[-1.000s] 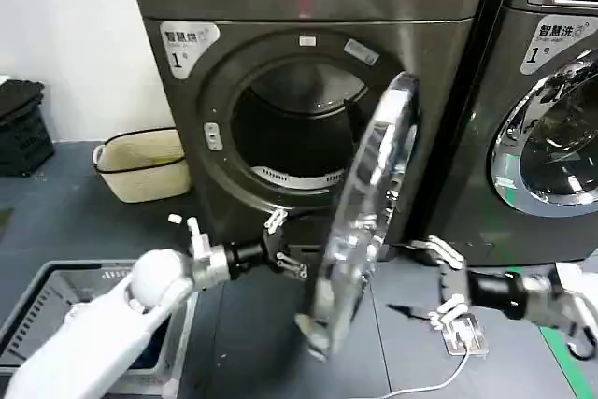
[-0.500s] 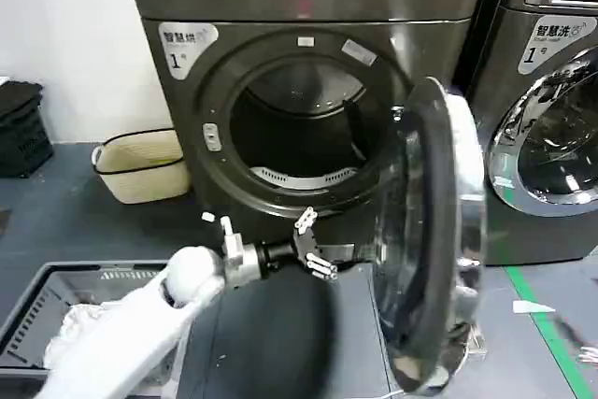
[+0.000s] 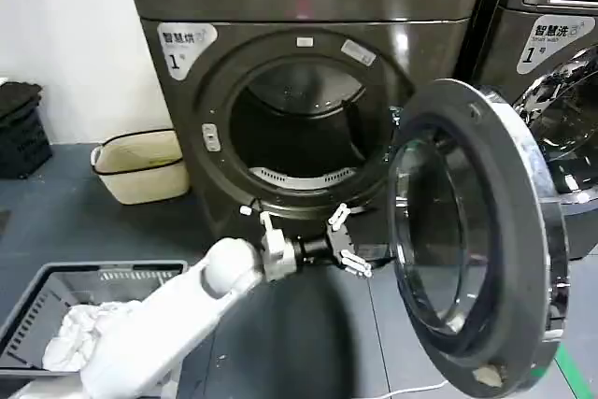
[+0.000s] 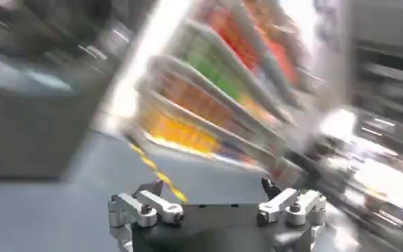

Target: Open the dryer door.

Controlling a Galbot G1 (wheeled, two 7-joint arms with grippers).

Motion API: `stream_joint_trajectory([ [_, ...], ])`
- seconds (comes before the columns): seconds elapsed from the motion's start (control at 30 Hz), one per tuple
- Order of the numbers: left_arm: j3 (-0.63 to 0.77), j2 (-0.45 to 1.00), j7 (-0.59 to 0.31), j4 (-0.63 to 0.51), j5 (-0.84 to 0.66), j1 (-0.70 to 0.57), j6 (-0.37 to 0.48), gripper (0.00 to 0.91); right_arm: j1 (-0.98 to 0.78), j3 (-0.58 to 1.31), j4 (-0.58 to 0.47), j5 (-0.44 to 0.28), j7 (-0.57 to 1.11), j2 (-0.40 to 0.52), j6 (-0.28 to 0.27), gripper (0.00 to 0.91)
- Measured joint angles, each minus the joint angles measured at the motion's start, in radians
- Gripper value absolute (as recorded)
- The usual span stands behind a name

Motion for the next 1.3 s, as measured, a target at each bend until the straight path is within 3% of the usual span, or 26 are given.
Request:
stream_joint_trajectory([
  [0.23, 0.044, -0.055, -0.041, 0.058, 0.024, -0.064, 0.005, 0.907, 0.030, 0.049, -0.044, 0.010, 0.136, 0.035, -0.018, 0.907],
  [0.77, 0.128, -0.176, -0.130, 0.208, 0.098, -0.161, -0.021, 0.907, 0.037, 0.110, -0.031, 0.012, 0.200, 0.101, -0.047, 0.907],
  [1.07, 0.157, -0.261, -0.151, 0.298, 0.108, -0.203, -0.038, 0.907, 0.023, 0.158, -0.029, -0.063, 0.212, 0.124, -0.075, 0.907],
  [1.3, 0.161, -0.320, -0.163, 0.351, 0.140, -0.213, -0.036, 0.907, 0.016, 0.188, -0.019, -0.062, 0.211, 0.127, -0.069, 0.907],
])
